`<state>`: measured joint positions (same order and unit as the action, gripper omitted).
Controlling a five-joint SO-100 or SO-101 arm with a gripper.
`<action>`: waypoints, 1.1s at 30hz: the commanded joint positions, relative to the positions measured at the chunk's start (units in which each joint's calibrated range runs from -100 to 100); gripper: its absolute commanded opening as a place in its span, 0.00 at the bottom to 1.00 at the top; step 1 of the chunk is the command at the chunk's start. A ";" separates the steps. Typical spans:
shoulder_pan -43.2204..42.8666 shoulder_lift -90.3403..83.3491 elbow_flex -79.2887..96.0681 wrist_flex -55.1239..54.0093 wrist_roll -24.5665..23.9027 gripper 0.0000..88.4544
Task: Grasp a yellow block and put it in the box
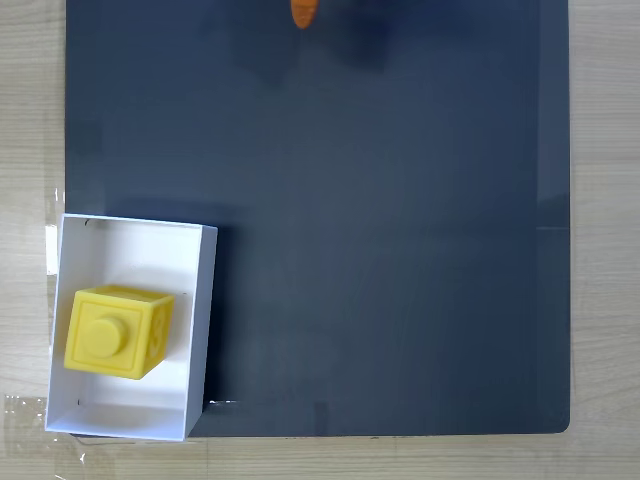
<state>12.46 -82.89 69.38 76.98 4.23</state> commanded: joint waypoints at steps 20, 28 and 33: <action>0.25 -16.01 22.48 -2.90 1.65 0.06; 0.25 -16.01 22.48 -2.90 1.65 0.05; 0.25 -16.01 22.48 -2.90 1.65 0.05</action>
<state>12.64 -98.74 91.78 74.04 5.65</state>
